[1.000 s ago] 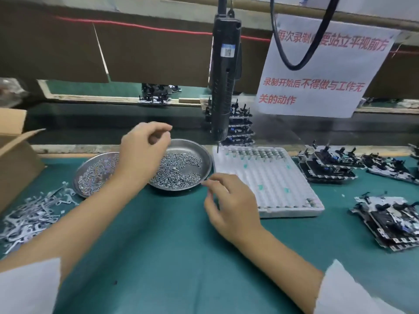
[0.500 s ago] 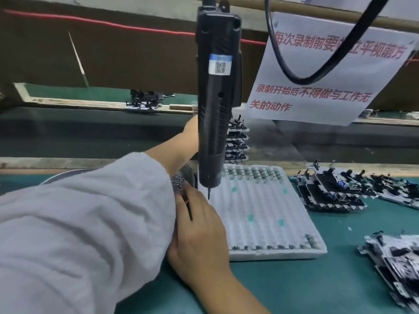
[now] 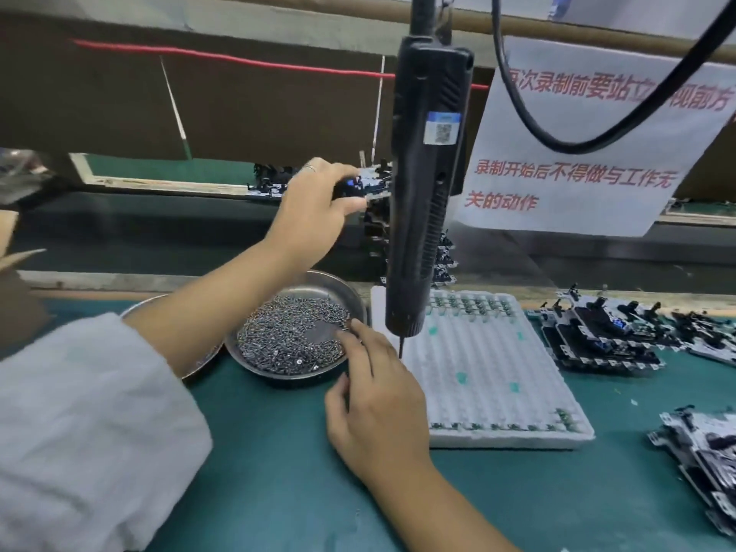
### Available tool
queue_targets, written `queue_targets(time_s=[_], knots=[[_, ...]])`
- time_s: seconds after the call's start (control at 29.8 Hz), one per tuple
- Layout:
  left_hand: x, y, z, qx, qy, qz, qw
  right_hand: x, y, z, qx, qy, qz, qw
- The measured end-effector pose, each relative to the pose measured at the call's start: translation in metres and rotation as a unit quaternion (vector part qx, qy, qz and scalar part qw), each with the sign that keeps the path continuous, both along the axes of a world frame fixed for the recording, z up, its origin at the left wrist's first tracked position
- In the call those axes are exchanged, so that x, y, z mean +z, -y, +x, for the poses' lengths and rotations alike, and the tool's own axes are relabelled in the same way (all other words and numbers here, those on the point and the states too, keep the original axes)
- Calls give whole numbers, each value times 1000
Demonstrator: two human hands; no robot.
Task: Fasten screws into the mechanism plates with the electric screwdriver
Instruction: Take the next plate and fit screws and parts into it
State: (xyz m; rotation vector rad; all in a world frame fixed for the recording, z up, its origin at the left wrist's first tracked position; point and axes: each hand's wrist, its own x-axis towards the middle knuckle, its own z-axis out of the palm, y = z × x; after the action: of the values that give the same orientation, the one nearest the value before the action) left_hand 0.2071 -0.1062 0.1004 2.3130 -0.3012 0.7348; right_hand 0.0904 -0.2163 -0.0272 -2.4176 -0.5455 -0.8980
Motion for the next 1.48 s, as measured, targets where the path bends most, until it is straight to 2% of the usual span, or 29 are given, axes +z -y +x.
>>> queue_targets(time_s=[0.1, 0.2, 0.37, 0.44, 0.5, 0.6, 0.67, 0.74, 0.81, 0.87, 0.94, 1.04, 1.14, 1.24, 1.34, 1.41, 1.48], knots=[[-6, -47, -42, 9, 51, 44, 998, 2, 1, 0, -3, 19, 23, 1000], [-15, -81, -99, 7, 60, 103, 993, 1, 1, -1, -5, 43, 54, 998], [-54, -103, -186, -18, 4, 172, 985, -2, 8, -11, 89, 54, 193, 976], [-78, -105, -213, -22, -25, 187, 982, -3, 9, -18, 148, 75, 164, 972], [-99, -105, -230, -37, -61, 206, 976, -4, 6, -26, 224, 73, 82, 968], [-119, -108, -238, -41, -69, 212, 974, -7, 0, -31, 295, 11, -92, 951], [-124, -113, -239, -36, -77, 187, 979, -9, -2, -32, 302, -31, -158, 940], [-126, -126, -237, -13, -69, 153, 986, -9, -2, -32, 298, -48, -177, 937], [-126, -145, -229, 59, -47, 123, 989, -10, -2, -33, 290, -58, -180, 938], [-123, -169, -215, 172, -42, 172, 969, -10, -3, -34, 281, -68, -174, 941], [-119, -189, -201, 241, -108, 224, 938, -9, -3, -34, 272, -79, -164, 945], [-119, -199, -191, 252, -171, 208, 929, -8, -4, -35, 269, -94, -151, 947], [-116, -196, -190, 245, -140, 188, 941, -8, -5, -34, 272, -96, -144, 947], [-111, -195, -195, 246, -114, 206, 940, -9, -5, -33, 276, -93, -140, 946], [-107, -192, -203, 226, -67, 159, 959, -9, -6, -32, 280, -75, -126, 949], [-104, -177, -206, 188, -20, 120, 974, -8, -8, -32, 286, -60, -73, 954], [-103, -152, -205, 139, 44, 121, 982, -5, -14, -36, 287, -75, 43, 954]])
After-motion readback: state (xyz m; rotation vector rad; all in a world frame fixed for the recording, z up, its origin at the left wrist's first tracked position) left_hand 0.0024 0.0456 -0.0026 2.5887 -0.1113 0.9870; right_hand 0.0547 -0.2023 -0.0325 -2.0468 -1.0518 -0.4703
